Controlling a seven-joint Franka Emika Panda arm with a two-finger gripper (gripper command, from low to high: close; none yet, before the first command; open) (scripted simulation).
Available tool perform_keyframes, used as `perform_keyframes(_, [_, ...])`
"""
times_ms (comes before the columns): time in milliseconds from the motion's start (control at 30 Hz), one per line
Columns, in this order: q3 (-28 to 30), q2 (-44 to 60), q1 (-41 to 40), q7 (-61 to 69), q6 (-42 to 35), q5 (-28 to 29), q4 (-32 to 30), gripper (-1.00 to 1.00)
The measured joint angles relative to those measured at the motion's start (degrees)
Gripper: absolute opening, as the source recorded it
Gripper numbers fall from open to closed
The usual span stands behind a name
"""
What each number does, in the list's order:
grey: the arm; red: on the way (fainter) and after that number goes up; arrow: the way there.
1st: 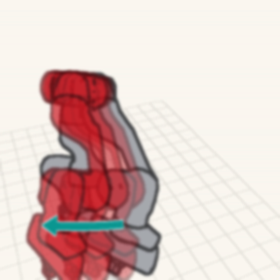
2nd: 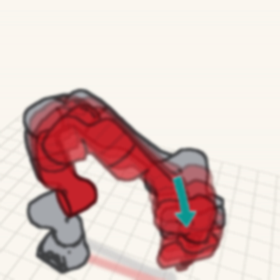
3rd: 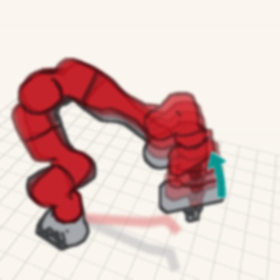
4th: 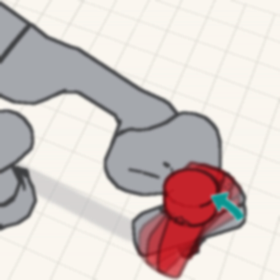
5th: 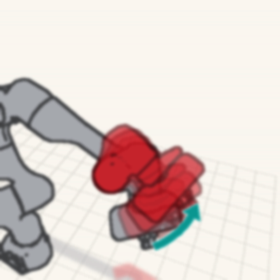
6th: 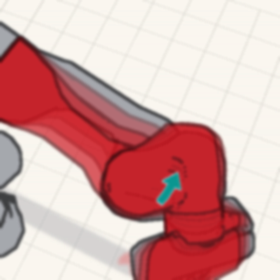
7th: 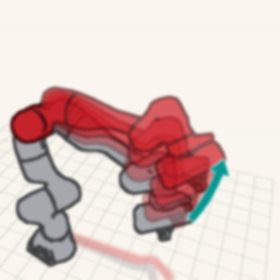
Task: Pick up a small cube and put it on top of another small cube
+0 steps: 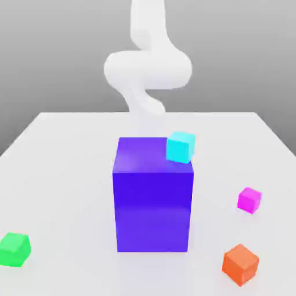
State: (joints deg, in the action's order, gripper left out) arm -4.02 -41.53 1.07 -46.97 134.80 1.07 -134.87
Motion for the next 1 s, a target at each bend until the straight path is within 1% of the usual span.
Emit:
perform_keyframes(233, [-11.5, 14.3, 3.9, -3.6, 9.6, 3.5, -9.4, 0.00])
perform_keyframes(500, [-22.2, 30.9, 10.2, -6.9, 20.7, 6.4, -20.3, 0.00])
perform_keyframes(600, [-25.4, 36.4, 13.3, -6.8, 24.8, 5.7, -24.3, 0.00])
perform_keyframes(700, [-28.4, 41.2, 19.8, -4.8, 28.9, 2.3, -28.0, 0.00])
perform_keyframes(733, [-28.2, 42.3, 22.6, -4.9, 29.8, 2.3, -28.4, 0.00])
perform_keyframes(800, [-26.2, 44.2, 21.6, -6.2, 31.2, 3.7, -28.2, 0.00])
perform_keyframes(900, [-24.0, 46.9, 22.2, -9.7, 33.1, 8.3, -27.5, 0.00])
perform_keyframes(1000, [-19.7, 49.7, 25.3, -13.6, 35.1, 13.5, -26.7, 0.00])
